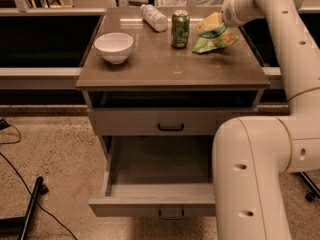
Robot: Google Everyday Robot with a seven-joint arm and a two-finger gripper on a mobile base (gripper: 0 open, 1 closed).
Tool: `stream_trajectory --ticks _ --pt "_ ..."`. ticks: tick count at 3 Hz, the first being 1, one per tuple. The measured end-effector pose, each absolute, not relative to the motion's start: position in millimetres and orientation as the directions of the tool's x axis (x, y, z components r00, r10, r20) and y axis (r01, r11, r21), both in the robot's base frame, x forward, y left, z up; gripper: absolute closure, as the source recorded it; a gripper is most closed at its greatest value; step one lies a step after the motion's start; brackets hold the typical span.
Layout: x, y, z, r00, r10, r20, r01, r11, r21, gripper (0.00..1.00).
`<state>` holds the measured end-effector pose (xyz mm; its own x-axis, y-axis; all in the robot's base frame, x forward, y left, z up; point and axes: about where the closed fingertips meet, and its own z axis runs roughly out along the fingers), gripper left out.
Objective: Place green rice chip bag into middle drawer
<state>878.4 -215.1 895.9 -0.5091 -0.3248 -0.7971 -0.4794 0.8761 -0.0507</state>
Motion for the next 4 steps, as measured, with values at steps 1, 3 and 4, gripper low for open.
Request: stream_trajectory --ticks 1,3,4 --pt "878 -219 866 -0.567 -0.311 -0.763 -0.464 0.886 -0.017 0.14" --pt "859 -231 848 -0.587 -0.369 -0.72 -0.517 0.856 -0.017 0.61" --pt "828 -247 897 -0.444 -0.424 -0.789 -0.625 0.778 -0.067 0.92"
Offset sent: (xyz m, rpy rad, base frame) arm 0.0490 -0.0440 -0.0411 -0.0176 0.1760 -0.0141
